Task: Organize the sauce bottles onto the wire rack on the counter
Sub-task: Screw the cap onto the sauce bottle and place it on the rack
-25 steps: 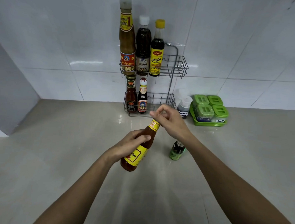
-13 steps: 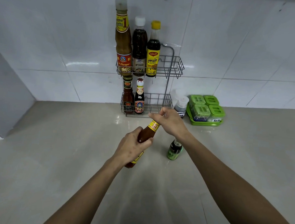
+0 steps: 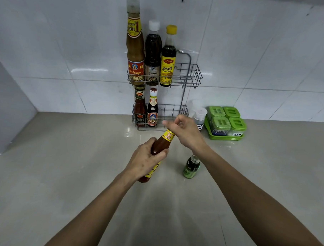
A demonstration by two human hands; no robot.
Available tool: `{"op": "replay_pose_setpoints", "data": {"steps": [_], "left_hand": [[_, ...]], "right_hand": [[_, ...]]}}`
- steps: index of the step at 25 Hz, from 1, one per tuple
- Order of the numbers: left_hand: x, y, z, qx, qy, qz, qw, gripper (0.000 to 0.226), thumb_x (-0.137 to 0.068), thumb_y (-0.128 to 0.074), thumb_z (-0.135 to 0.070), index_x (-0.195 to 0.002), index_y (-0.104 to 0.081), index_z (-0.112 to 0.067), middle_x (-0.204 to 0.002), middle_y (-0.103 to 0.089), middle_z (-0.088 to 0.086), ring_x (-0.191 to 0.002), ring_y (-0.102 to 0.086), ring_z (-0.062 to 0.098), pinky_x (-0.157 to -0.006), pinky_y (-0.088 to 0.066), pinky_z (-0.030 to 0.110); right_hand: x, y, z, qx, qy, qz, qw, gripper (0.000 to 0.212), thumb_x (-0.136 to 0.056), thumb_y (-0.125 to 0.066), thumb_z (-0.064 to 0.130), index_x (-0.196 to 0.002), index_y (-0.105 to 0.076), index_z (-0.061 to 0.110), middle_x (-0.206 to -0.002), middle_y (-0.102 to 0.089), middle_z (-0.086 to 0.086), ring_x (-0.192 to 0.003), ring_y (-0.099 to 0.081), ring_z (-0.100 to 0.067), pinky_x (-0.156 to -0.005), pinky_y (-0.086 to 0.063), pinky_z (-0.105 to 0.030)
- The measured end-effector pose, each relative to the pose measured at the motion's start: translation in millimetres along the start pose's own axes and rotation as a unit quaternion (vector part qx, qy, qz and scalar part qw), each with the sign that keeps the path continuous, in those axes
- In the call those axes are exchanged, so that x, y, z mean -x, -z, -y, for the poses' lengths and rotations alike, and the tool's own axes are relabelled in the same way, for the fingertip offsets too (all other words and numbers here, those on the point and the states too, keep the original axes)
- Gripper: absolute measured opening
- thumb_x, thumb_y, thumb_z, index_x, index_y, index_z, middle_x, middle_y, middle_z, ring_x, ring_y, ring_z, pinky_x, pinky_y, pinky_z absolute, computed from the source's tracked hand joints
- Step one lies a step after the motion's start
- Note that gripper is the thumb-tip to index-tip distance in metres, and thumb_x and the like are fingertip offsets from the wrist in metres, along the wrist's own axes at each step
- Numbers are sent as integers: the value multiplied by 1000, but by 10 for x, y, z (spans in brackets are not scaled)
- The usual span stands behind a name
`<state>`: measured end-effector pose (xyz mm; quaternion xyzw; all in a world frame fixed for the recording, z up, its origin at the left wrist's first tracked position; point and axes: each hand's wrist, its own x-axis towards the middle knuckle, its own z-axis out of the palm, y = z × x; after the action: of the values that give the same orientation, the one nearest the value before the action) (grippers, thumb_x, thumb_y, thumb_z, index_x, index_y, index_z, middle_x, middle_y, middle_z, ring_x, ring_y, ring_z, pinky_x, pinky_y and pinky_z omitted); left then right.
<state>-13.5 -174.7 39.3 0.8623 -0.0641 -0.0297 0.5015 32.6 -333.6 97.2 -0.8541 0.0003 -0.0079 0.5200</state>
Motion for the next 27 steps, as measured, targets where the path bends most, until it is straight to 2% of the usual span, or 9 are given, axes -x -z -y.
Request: {"op": "replay_pose_setpoints", "data": {"steps": [3,6,8,11,13,16,18,21,27], "left_hand": [[-112,18,17,17,3,-7,1000,35,-70,-58,-58,-80,-49,-26,-65,-54,-5,-57,-51,15,-59,-47,38],[-268,44,21,18,-11,-1,1000,44,-70,-56,-63,-95,-53,-27,-77,-62,-5,-69,-61,16,-69,-54,42],[-390,62,61,12,-41,17,999,50,-74,-57,-64,-109,-54,-28,-93,-66,-4,-85,-65,16,-78,-56,46],[-601,137,102,17,-87,40,995,60,-80,-62,-60,-130,-47,-29,-118,-60,-5,-110,-59,12,-92,-53,36],[-777,196,171,-10,-99,40,994,69,-85,-63,-55,-143,-36,-28,-139,-49,-2,-128,-47,13,-102,-44,29],[-1039,259,403,-174,-61,40,982,87,-90,-51,-58,-156,-12,-18,-163,-15,5,-149,-15,19,-119,-21,35],[-1148,265,571,-282,-43,68,956,90,-93,-43,-60,-156,1,-13,-165,4,5,-151,5,17,-123,-5,37],[-1250,210,745,-367,-56,100,923,89,-95,-38,-58,-154,10,-11,-163,15,5,-150,15,17,-124,2,38],[-1335,128,873,-419,-55,116,899,96,-93,-42,-58,-152,18,-11,-161,23,5,-148,20,18,-124,-1,40]], "right_hand": [[34,81,16,-89,-31,100,990,29,-76,-78,40,-78,-59,18,-62,-58,3,-53,-49,-9,-43,-36,-21],[-9,103,-7,-115,-8,128,985,14,-77,-80,24,-87,-71,18,-78,-72,-1,-67,-63,-12,-53,-52,-24],[-101,86,-13,-125,7,109,986,18,-77,-79,19,-93,-72,14,-89,-75,-8,-78,-69,-14,-65,-58,-28],[-310,102,-12,-98,54,69,991,20,-75,-81,17,-92,-71,14,-93,-75,-10,-86,-72,-18,-76,-60,-32],[-482,143,-26,-73,85,17,994,21,-74,-82,18,-91,-70,17,-92,-75,-7,-90,-72,-19,-81,-59,-35],[-702,176,-66,-39,119,-65,990,26,-76,-80,19,-99,-68,15,-94,-71,-4,-93,-68,-21,-82,-58,-33],[-804,161,-109,-24,134,-95,986,29,-79,-77,18,-105,-65,13,-96,-67,-1,-94,-63,-17,-80,-56,-28],[-952,120,-222,0,162,-103,981,34,-83,-73,18,-114,-62,10,-102,-65,0,-96,-60,-4,-84,-56,-24],[-1230,9,-398,113,186,-91,972,36,-85,-70,28,-117,-60,15,-106,-70,-6,-98,-65,-17,-86,-56,-33]]}}
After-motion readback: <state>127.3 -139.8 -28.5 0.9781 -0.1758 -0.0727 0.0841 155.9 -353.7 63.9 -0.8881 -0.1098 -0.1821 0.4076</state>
